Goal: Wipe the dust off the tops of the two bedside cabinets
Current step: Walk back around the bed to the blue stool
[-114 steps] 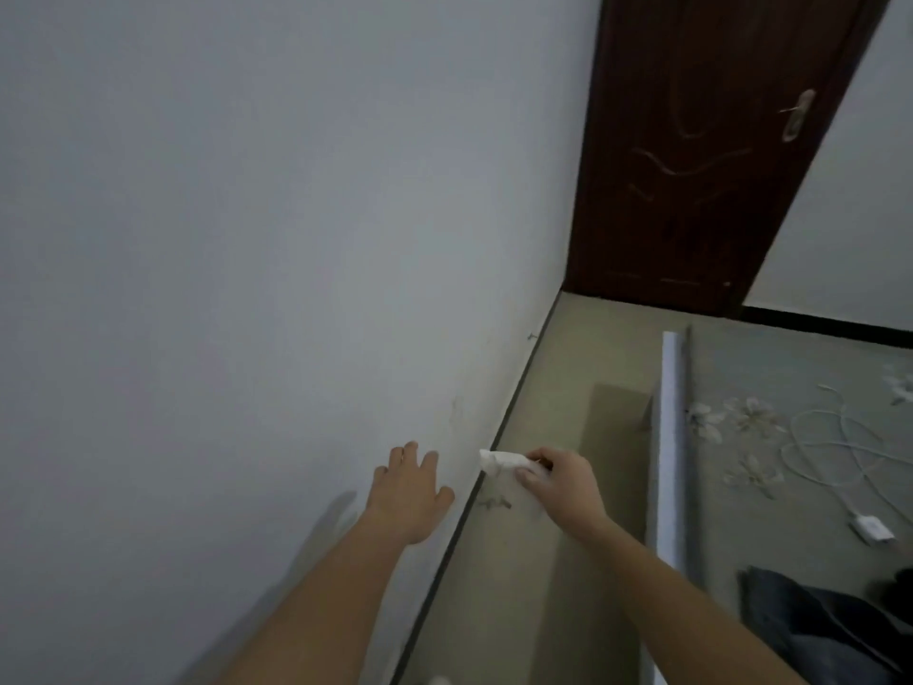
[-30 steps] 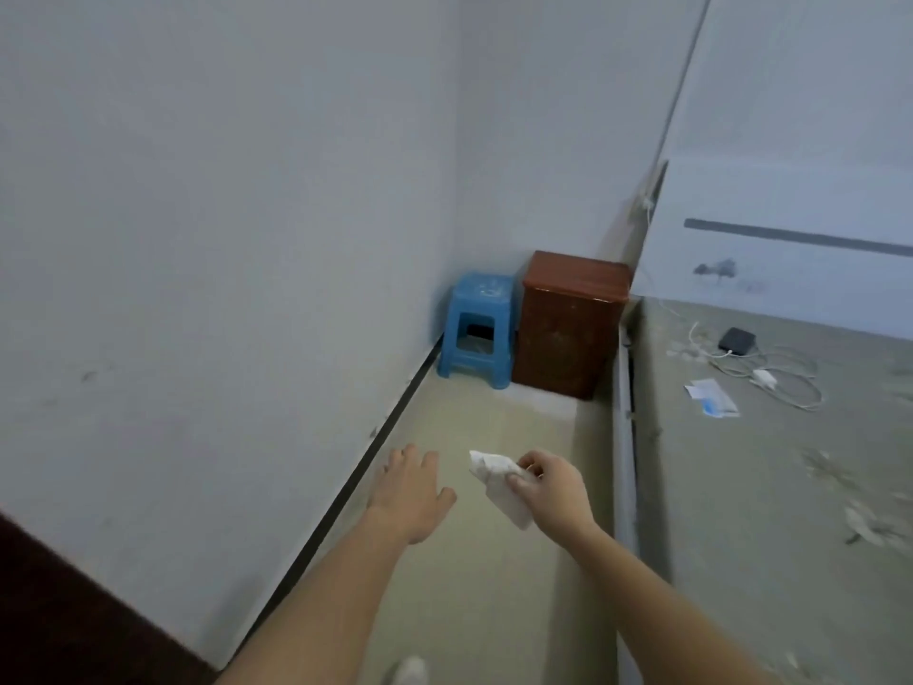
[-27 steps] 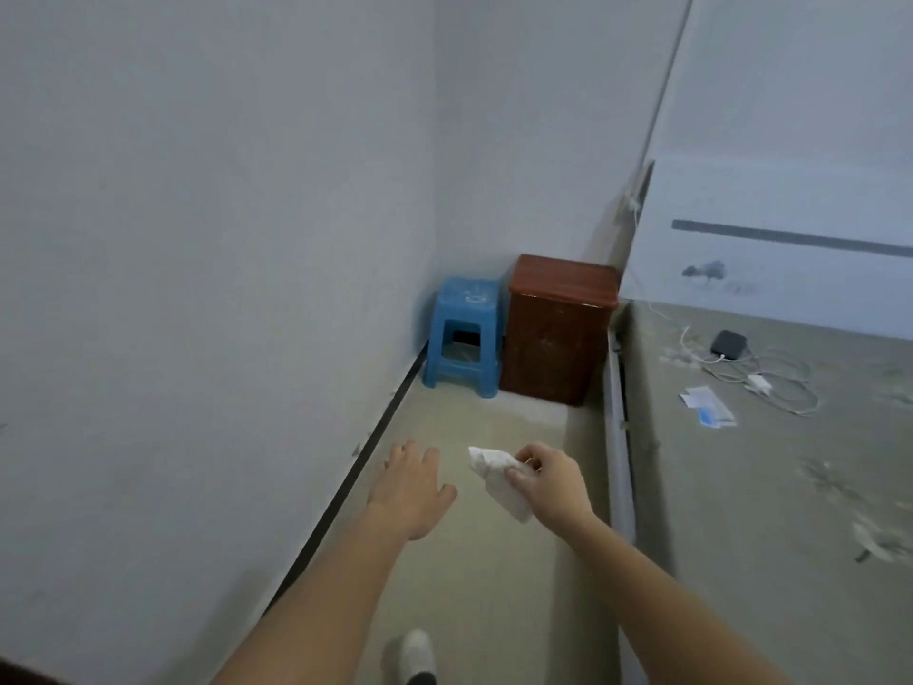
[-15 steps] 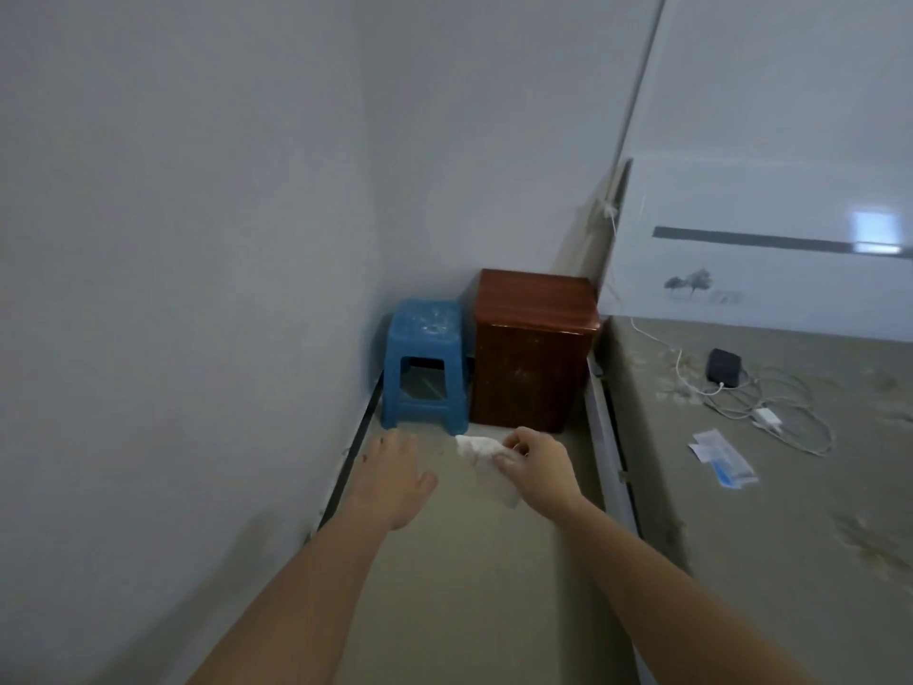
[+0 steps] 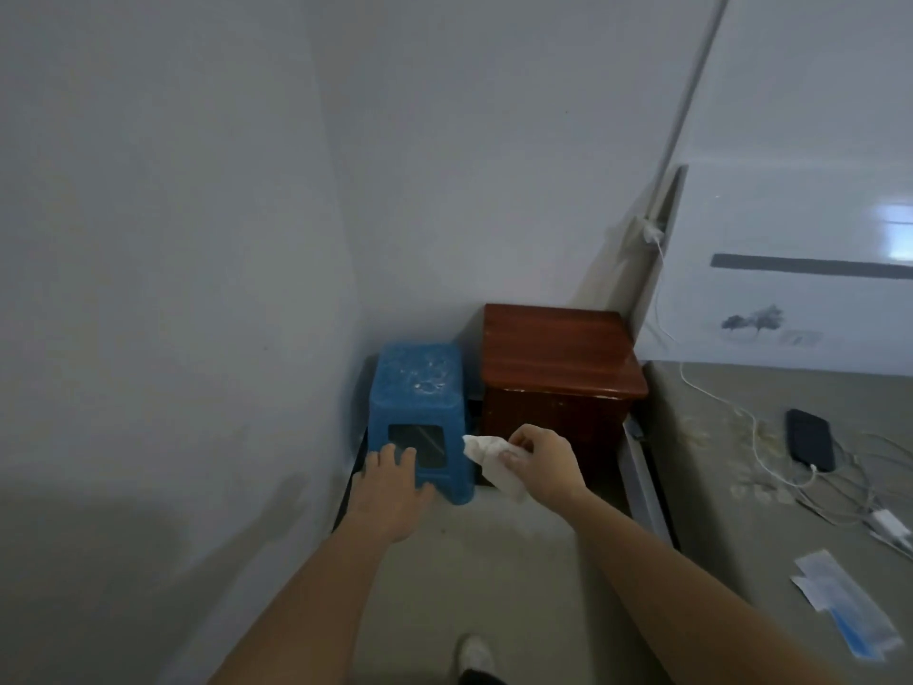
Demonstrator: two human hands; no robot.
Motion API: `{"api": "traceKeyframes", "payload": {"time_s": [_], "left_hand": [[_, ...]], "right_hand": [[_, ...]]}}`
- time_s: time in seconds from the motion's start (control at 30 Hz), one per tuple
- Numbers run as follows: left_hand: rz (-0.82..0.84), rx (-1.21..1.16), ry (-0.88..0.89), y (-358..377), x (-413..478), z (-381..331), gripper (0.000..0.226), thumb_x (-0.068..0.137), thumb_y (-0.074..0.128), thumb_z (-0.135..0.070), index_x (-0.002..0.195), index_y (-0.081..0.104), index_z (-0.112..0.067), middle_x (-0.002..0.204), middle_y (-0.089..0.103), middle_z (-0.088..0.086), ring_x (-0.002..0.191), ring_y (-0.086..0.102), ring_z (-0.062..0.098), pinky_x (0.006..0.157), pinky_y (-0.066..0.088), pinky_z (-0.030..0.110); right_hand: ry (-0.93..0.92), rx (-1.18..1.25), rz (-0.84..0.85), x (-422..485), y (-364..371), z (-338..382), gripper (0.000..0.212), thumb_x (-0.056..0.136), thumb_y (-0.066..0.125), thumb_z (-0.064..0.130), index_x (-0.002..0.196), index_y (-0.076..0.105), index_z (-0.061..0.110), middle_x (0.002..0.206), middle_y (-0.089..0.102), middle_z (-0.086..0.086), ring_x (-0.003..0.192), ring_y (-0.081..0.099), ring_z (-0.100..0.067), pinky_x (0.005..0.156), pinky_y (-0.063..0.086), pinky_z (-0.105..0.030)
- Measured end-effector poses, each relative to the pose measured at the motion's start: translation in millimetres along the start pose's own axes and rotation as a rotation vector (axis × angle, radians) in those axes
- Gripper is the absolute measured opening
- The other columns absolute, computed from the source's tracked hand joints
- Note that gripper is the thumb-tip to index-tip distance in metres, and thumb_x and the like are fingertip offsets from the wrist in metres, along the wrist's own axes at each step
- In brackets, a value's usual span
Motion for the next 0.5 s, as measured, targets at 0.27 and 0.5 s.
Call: {"api": "traceKeyframes", "payload": {"time_s": [0.27,0.5], "left_hand": [[0.042,-0.113,-0.036,-42.7,174.9,21.5,0.062,0.095,0.036,-0.044,0.147,0.021,-0.016,0.152,0.021,0.010,0.136,0.024,0.028,0.108,0.030,0.042],[0.115,-0.100,-0.060,-46.8,303.3,66.9,0.065,0.095,0.036,-0.046,0.149,0.019,-0.016,0.154,0.018,0.011,0.139,0.020,0.029,0.112,0.027,0.042]], "right_hand": [[-0.006,-0.053,0.082,200.8,9.6,31.9,0.018,0.090,0.061,0.028,0.104,0.063,0.016,0.086,0.060,0.008,0.072,0.055,-0.003,0.058,0.039,-0.012],[0.038,-0.001,0.125,325.3,54.8,45.2,0.014,0.091,0.060,0.027,0.100,0.063,0.016,0.080,0.058,0.009,0.067,0.052,0.001,0.052,0.035,-0.012]]}}
Point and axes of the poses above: each hand's wrist, its own x-axis towards the middle knuckle, its own y-axis out of the palm, z = x × y, the point moved 6 cm from there along x, towards the middle knuckle
